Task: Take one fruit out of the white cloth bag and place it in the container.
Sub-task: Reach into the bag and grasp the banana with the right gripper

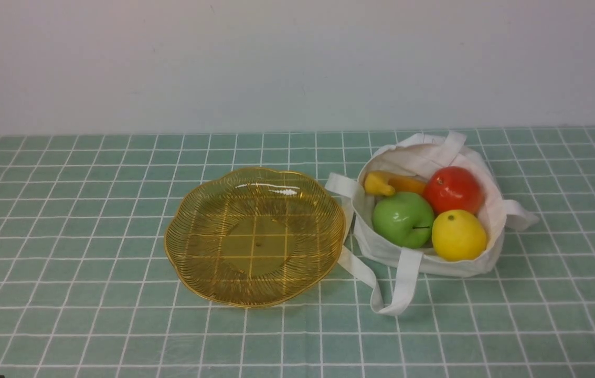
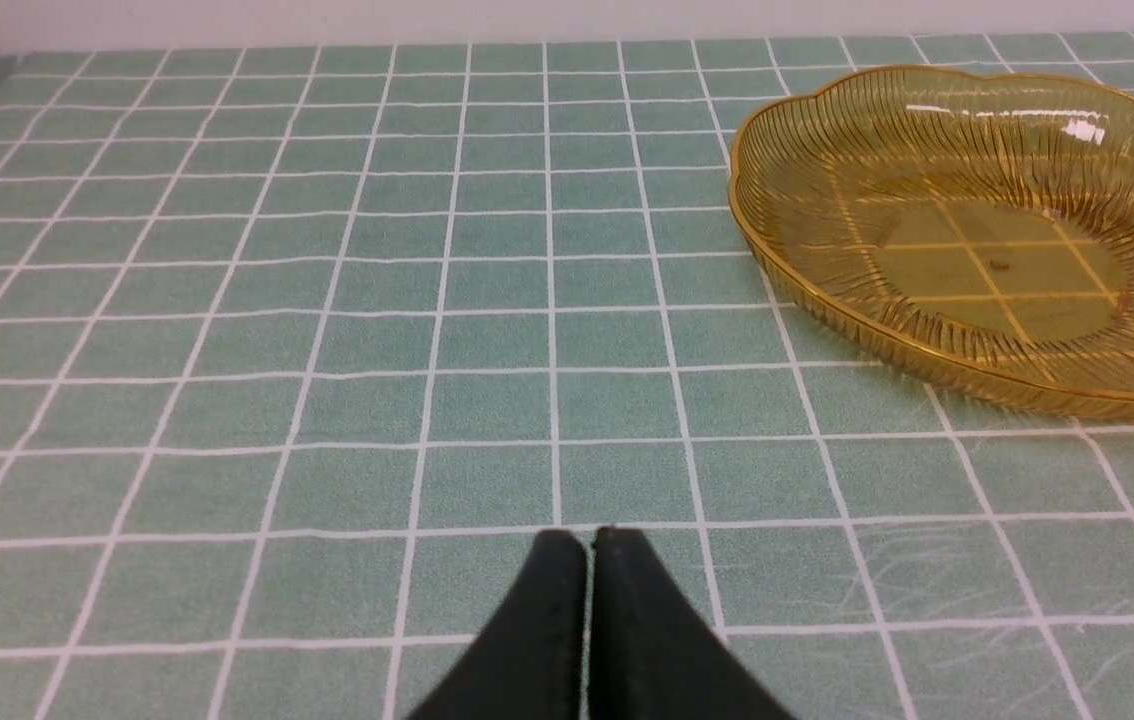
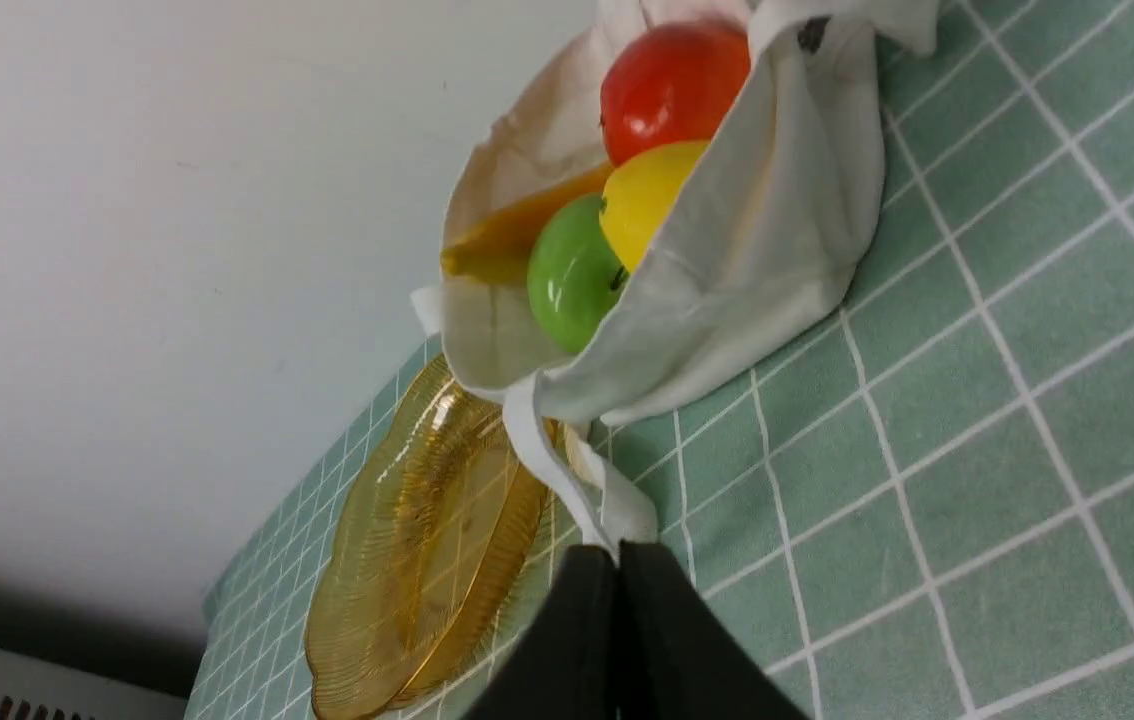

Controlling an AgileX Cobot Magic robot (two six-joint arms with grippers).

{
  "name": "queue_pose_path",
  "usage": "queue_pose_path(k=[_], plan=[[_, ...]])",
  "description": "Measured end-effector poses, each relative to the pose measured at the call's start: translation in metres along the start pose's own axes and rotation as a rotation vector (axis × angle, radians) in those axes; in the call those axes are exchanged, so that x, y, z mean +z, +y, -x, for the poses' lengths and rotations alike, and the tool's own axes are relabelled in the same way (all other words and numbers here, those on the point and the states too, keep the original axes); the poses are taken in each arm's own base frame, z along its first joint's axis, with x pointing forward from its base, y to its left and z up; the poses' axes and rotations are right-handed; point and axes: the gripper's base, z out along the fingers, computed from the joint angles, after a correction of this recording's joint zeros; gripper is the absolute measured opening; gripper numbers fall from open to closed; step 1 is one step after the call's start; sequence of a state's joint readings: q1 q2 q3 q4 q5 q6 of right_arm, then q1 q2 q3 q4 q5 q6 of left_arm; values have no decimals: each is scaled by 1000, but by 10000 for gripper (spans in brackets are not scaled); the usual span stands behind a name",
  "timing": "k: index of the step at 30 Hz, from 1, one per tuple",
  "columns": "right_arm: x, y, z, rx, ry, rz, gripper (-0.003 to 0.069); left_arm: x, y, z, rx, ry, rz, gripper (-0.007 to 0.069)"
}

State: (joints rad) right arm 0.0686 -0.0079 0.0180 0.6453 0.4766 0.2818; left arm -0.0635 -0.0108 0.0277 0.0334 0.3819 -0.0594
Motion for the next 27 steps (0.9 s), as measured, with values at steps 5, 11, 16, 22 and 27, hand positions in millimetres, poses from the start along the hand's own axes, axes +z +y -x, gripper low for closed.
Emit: queue_pose_path(k=[5, 11, 16, 22, 27], plan=[[-10, 22, 19, -143, -73, 34, -12, 0, 0, 0, 0, 0, 0, -8], [-6, 59, 61, -398, -65, -90, -11, 0, 0, 0, 0, 0, 0, -8], [32, 72, 86, -465, 180, -290, -11, 0, 0, 0, 0, 0, 0, -8], [107, 66, 98, -378, 438, -434, 4, 0, 0, 0, 0, 0, 0, -8], [175, 71, 92, -460, 732, -445, 64, 0, 0, 0, 0, 0, 0, -8]])
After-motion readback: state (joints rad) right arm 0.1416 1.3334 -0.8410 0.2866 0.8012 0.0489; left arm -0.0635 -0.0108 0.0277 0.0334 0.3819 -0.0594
